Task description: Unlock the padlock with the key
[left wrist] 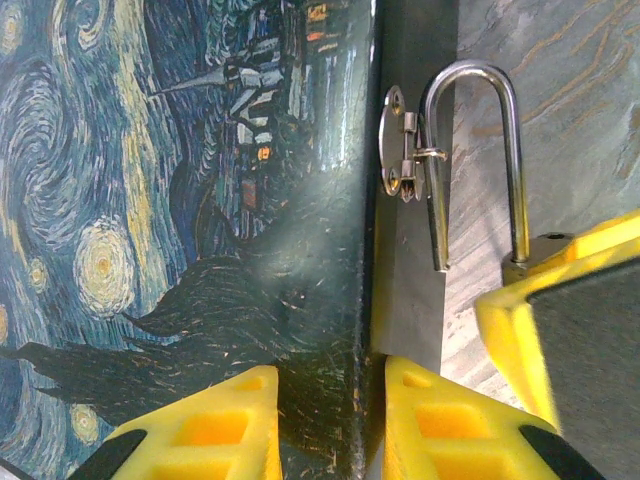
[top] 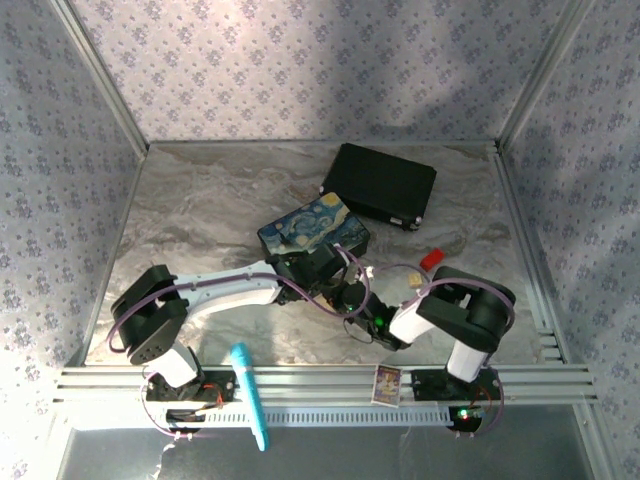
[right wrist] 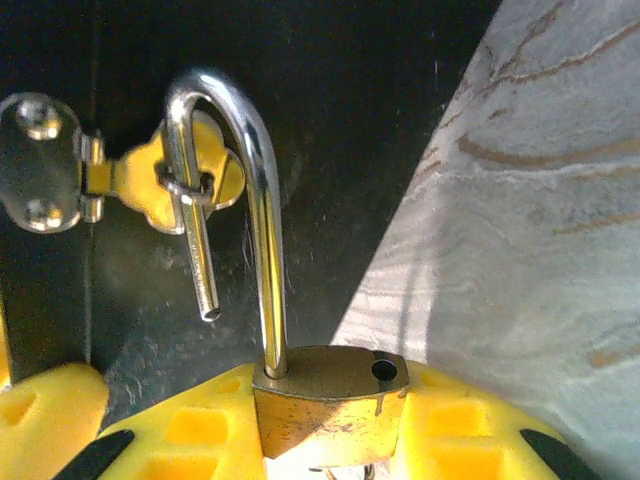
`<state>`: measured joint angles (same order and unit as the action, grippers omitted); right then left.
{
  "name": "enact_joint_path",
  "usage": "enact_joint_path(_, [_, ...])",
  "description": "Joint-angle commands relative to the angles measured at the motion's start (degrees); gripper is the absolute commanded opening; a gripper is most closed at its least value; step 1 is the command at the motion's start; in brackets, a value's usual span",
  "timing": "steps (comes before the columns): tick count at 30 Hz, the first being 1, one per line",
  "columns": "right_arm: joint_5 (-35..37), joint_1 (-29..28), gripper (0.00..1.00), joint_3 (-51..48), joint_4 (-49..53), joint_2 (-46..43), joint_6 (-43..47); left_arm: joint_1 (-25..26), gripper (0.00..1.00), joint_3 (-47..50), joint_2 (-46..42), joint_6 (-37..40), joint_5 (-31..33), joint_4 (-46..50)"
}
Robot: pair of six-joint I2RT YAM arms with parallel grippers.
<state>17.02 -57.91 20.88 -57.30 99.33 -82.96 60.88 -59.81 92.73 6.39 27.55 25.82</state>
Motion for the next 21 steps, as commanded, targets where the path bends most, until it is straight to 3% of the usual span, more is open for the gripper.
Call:
enact_joint_path(1, [4.2,2.4,0.00,1.9,-5.1,3.0,-1.3,1.2,0.24,3.7,5.3,-0.2,-12.8,14.1])
enact_joint_path(17, [2.2,7.8,0.00,-0.2,-2.9,-2.0,-0.8,1.4,0.24,3.6,7.6,-1.6,-13.4,14.6])
enact_joint_path(21, [0.1,8.4,0.00,1.0,1.6,-3.4,1.4,1.5,0.24,3.5,7.8,-1.7,-13.4,14.6])
